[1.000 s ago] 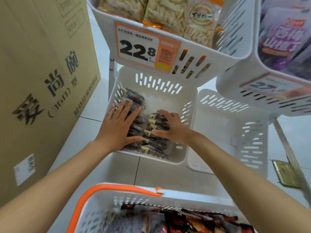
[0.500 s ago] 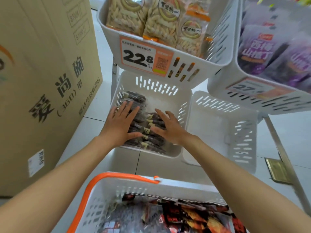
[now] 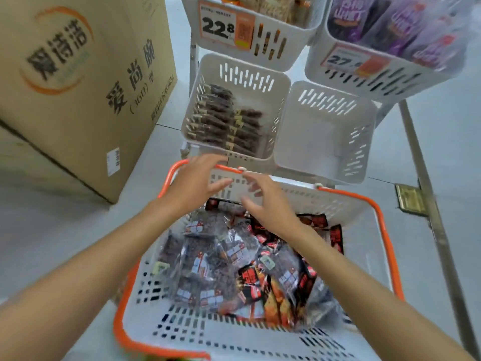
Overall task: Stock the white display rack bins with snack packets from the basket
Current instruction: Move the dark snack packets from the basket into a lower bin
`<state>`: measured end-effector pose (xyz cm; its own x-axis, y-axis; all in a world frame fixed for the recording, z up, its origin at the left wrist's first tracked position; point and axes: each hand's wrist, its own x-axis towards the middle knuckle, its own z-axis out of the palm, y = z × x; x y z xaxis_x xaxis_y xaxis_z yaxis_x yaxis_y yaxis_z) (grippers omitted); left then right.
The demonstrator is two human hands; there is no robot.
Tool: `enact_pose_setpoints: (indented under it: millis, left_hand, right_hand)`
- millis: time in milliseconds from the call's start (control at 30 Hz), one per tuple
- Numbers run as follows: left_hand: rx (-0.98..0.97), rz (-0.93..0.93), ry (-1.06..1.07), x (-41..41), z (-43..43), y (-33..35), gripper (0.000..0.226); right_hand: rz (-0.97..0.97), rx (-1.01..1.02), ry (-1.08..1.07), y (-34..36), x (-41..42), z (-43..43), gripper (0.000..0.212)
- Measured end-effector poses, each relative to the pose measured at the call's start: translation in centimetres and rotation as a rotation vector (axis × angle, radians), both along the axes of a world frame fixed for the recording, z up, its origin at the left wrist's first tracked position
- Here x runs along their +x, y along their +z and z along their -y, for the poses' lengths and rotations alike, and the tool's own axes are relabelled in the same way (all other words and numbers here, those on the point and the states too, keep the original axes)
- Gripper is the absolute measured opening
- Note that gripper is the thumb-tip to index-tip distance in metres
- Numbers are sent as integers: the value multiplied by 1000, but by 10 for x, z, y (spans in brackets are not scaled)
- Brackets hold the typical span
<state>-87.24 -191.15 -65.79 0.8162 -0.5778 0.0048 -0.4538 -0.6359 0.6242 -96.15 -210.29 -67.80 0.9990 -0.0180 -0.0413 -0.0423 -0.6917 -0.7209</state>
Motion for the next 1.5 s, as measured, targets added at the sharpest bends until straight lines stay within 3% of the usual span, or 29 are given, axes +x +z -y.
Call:
enact_pose_setpoints:
  millis: [100, 200, 267, 333, 500, 633, 733, 900, 967, 1067, 1200, 1300, 1367, 1433, 1500]
  left_hand:
    - [24, -74, 43, -33, -23, -7, 51]
    - [81, -142, 102, -54, -43, -16, 54]
    - [90, -175, 106, -68, -52, -17, 52]
    - [93, -199, 101, -78, -58, -17, 50]
    - [89, -280, 106, -93, -56, -20, 48]
    - [102, -354, 92, -107, -46, -24, 48]
    - [104, -369, 105, -113, -46, -26, 47]
    - [84, -443, 152, -117, -46, -38, 47]
    - [85, -458, 136, -122, -44, -45, 48]
    - [85, -495, 134, -129, -38, -54, 56]
    - [-80, -769, 238, -135, -12, -53, 82]
    - [-229, -1132, 238, -134, 5, -55, 90]
    - [-302, -1198, 241, -130, 10, -57, 69]
    - [-336, -1151, 260, -129, 15, -55, 38]
    - [-341, -1155, 252, -127, 17, -53, 34]
  right_hand:
    - [-386, -77, 119, -39, -40, -7, 60]
    - [-581, -166, 116, -84, -55, -19, 83]
    - [-634, -302, 159, -107, -60, -29, 84]
    - [-600, -329, 169, -114, -70, -32, 79]
    - [-413, -147, 44, -113, -93, -10, 42]
    - [-437, -288, 40, -111, -79, -26, 87]
    - [-526, -339, 133, -115, -62, -39, 104]
    - [-515, -463, 264, -114, -69, -30, 104]
    - [-491, -372, 298, -118, -87, -25, 102]
    - [-449, -228, 182, -108, -99, -17, 87]
    - [-282, 29, -40, -68, -103, -17, 78]
    - [-262, 158, 74, -28, -112, -7, 83]
    - [-283, 191, 67, -8, -116, 19, 93]
    - [-322, 135, -50, -4, -121, 61, 96]
    - [-485, 8, -114, -14, -136, 102, 96]
